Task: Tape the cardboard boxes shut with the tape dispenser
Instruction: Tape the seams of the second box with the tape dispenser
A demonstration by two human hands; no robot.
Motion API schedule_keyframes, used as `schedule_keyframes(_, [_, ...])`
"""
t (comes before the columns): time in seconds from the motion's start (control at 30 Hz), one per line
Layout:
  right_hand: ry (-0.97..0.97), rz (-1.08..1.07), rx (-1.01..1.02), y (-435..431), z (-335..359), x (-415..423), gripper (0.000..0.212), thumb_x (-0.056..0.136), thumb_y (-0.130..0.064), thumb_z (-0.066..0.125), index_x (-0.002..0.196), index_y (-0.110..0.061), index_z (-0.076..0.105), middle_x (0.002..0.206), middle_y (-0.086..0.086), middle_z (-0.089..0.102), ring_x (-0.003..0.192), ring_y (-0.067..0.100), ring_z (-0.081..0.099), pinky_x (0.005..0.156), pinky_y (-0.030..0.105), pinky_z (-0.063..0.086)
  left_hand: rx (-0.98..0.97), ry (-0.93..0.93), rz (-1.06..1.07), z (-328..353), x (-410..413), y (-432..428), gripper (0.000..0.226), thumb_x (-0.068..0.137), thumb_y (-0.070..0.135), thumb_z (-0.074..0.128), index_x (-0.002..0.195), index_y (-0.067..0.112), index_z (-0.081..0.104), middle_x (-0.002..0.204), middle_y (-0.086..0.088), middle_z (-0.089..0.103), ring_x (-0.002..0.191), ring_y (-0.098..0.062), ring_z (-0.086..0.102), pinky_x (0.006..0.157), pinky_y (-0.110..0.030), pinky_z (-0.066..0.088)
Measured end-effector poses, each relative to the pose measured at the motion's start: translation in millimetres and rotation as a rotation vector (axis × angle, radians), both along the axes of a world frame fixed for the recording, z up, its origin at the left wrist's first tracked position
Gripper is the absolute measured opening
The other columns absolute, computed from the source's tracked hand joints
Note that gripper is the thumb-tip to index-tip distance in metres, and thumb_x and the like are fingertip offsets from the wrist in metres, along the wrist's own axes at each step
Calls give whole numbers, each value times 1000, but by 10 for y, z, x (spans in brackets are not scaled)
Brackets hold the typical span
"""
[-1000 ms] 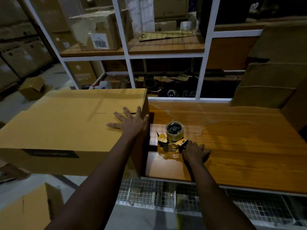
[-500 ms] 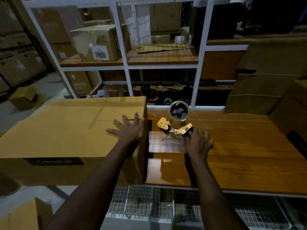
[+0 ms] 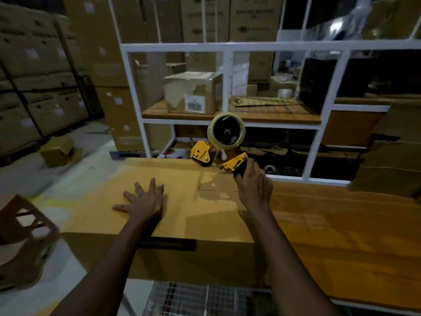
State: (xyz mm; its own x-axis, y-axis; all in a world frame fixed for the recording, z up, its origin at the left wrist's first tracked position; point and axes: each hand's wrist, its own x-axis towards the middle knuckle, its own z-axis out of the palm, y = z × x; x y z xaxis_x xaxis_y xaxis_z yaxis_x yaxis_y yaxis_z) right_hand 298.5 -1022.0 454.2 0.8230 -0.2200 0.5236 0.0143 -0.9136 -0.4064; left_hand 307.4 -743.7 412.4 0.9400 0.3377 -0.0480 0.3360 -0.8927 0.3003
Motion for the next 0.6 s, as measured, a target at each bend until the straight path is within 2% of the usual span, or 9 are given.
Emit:
schedule_keyframes(0.13, [111,48,-33,774,85,180,42,94,-40,52,128,-18,41,121,8,53,109,32,50,87,46,39,12,3,51,28,10,955,61,99,62,15,155,43,2,165,-9,-5,148,-46,-5,104,-79,-4])
schedule_keyframes(0.27, [271,132,102,1421,39,330,47,92,-51,45,128,-21,44,127,9,51,116,32,44,92,46,32,-29,14,6,-78,54,1892,63,96,69,10,154,46,4,165,-6,-3,147,-44,8,108,-74,8])
schedule_keyframes(0.33, [284,149,129,1659,5,358,53,90,-58,45,128,-21,47,126,10,52,117,32,44,93,47,32,-118,44,-85,-144,166,2243,77,89,79,4,156,41,7,166,-6,5,146,-41,18,114,-63,21])
schedule_keyframes(0.4, [299,165,151,1838,-26,365,60,89,-66,43,129,-22,48,126,10,52,119,33,44,95,48,32,-272,136,-211,-258,348,2520,84,87,81,8,157,35,11,163,-6,21,143,-36,30,114,-52,29])
schedule_keyframes(0.5, [301,146,156,2008,-63,385,70,85,-75,38,129,-22,48,126,9,53,119,32,45,94,48,32,-553,146,-277,-588,594,2770,81,84,86,26,154,45,18,155,-1,40,132,-31,48,108,-54,38])
schedule_keyframes(0.6, [277,121,159,2079,-68,392,67,85,-74,40,126,-21,49,125,7,54,117,30,46,93,48,32,-658,48,-300,-549,472,2620,62,96,66,32,152,38,30,144,-1,52,120,-30,57,102,-54,44])
